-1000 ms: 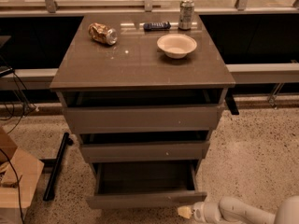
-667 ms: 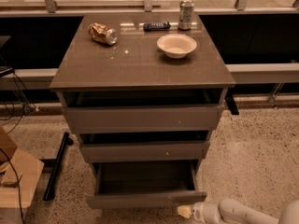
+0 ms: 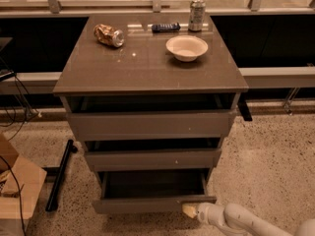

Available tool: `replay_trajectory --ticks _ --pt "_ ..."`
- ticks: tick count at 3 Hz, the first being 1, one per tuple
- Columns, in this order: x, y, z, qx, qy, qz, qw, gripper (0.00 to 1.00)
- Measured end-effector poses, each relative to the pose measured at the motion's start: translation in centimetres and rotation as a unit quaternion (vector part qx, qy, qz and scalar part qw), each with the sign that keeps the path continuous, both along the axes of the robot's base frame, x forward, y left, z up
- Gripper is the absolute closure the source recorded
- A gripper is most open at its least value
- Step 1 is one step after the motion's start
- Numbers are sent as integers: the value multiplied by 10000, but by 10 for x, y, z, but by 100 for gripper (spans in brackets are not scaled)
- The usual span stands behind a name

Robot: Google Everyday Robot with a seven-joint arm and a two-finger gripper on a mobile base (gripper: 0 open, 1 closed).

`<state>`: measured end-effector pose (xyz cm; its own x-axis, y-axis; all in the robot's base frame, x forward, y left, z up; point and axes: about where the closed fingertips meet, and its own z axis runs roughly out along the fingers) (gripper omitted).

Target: Close bottom drawer

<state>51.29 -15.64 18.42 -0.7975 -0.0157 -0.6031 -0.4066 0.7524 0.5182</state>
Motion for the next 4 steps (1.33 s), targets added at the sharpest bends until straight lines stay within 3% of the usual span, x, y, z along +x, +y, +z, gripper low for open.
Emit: replay_trajectory --ticks 1,2,3,4 --pt "0 0 0 0 -3 0 10000 82" --pt "36 7 9 66 -417 -94 9991 59" --pt "61 10 15 115 -662 -175 9976 37" --pt "61 10 15 115 -663 -175 9976 14"
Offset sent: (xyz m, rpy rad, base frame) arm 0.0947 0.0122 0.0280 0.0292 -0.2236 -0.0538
